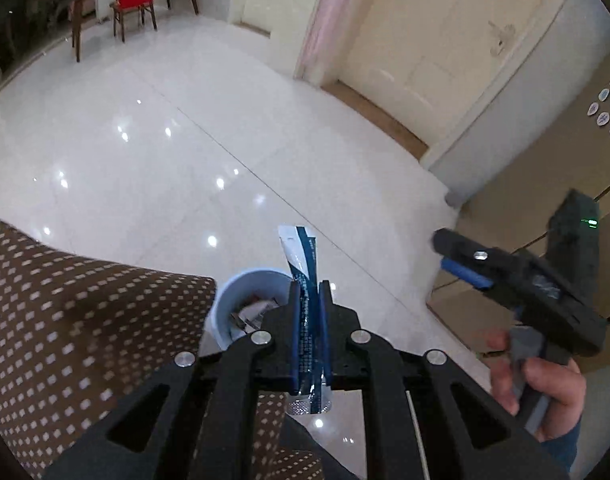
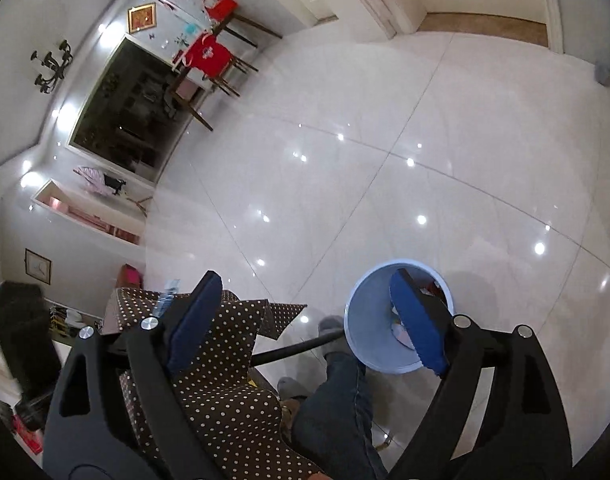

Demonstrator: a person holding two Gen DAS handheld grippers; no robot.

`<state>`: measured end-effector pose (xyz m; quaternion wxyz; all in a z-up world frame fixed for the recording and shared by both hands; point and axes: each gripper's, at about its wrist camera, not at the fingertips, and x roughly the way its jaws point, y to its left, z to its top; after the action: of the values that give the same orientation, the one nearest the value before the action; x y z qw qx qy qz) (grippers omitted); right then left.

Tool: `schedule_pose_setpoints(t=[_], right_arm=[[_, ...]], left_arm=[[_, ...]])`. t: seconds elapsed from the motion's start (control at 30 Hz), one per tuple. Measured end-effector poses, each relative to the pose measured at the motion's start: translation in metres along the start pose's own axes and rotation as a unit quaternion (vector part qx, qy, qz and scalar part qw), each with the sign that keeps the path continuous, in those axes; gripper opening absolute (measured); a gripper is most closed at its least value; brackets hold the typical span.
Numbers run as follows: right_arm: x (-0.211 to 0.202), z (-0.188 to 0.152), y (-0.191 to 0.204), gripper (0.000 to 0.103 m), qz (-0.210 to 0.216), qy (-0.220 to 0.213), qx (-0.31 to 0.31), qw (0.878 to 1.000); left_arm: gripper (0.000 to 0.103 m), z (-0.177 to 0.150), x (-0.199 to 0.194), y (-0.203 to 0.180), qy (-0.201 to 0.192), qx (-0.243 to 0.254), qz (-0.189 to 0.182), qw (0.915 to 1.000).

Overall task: Collect trash
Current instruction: 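Carry the newspaper and blue tube over the blue bin, then open both grippers to drop the items into the blue bin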

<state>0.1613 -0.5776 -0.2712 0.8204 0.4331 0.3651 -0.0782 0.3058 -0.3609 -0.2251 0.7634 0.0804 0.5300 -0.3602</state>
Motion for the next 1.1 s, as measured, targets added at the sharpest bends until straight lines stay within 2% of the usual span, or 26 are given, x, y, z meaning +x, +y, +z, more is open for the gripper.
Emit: schedule_pose_setpoints(t=[0.1,0.17,0.2,0.23,0.27,0.37,0.5,0.63,0.87,1.0,1.1], right_arm=[[-0.005,0.003,-0.001,0.085,0.002,-0.007,0.007,1.0],[-0.005,0.004,-0.005,0.085,0.002,-0.008,0.012,1.0],[-0.005,0.005,-0.008,0.085,0.002,-0.009,0.016,1.0],[-0.005,0.005,-0.01,0.085,0.003,-0.008,0.018,1.0],[-0.006,0.004,-0.009,0.085,0.003,-0.008,0.019,1.0],[-0.008,0.001,-0.007,0.086,0.004,-0.008,0.019,1.0],[-0.012,0.0,-0.001,0.096,0.002,-0.013,0.018,1.0],[-0.017,-0.003,0.012,0.097,-0.007,-0.018,0.011,1.0],[-0.035,-0.014,0.052,0.097,-0.012,-0.033,-0.029,0.999],[-0.051,-0.023,0.09,0.097,-0.007,-0.042,-0.068,0.997],[-0.064,-0.03,0.119,0.097,-0.008,-0.051,-0.102,0.993]], left_arm=[[0.01,0.006,0.014,0.001,0.016,0.001,-0.004,0.9999],[0.016,0.011,0.024,0.002,0.027,0.0,-0.002,0.9996],[0.039,0.012,0.027,0.003,0.031,-0.002,0.002,0.9995],[0.074,0.013,0.029,0.005,0.034,-0.007,0.01,0.9994],[0.085,0.015,0.029,0.007,0.031,-0.014,0.021,0.9992],[0.088,0.018,0.023,0.011,0.016,-0.019,0.034,0.9991],[0.089,0.014,0.01,0.014,0.009,-0.022,0.051,0.9984],[0.093,0.007,-0.022,0.015,-0.03,-0.027,0.064,0.9971],[0.094,-0.012,-0.09,0.01,-0.101,-0.031,0.084,0.9908],[0.095,-0.026,-0.123,0.009,-0.137,-0.033,0.078,0.9869],[0.095,-0.039,-0.151,0.008,-0.162,-0.032,0.102,0.981]])
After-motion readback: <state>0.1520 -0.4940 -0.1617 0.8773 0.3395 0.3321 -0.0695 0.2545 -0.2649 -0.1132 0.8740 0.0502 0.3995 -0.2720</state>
